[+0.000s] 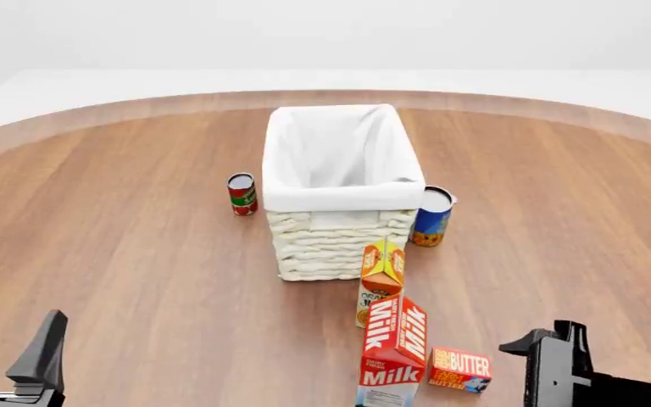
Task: Pick up the butter and put it in the basket.
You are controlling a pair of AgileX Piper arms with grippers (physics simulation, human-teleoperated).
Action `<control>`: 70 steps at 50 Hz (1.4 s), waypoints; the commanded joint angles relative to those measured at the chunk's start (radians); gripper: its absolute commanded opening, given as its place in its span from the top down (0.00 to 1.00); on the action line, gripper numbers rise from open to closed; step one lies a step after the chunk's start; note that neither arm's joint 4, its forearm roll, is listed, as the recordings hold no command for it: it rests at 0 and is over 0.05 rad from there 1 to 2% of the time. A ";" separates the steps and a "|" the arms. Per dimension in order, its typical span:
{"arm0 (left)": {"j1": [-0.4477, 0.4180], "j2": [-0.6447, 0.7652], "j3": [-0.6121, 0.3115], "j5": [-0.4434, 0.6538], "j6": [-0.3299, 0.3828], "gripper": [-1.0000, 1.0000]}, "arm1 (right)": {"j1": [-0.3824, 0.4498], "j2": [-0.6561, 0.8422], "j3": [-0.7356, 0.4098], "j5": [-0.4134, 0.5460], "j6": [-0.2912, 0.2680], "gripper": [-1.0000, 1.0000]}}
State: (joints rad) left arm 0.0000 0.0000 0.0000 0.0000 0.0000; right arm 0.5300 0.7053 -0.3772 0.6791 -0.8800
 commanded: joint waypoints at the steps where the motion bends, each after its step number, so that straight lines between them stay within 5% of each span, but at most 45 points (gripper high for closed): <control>1: 0.000 0.000 0.000 0.000 0.000 0.00 | -0.001 0.057 0.038 -0.049 -0.058 0.00; 17: 0.000 0.000 0.000 0.000 0.000 0.00 | 0.009 0.165 0.043 -0.149 -0.063 0.00; 33: 0.000 0.000 0.000 0.000 0.000 0.00 | -0.072 0.267 0.044 -0.260 -0.121 0.00; 70: 0.000 0.000 0.000 0.000 0.000 0.00 | -0.054 0.613 0.057 -0.568 -0.078 0.00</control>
State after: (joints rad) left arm 0.0000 0.0000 0.0000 0.0000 0.0000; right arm 0.4741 1.2244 -0.3236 0.1931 -0.9702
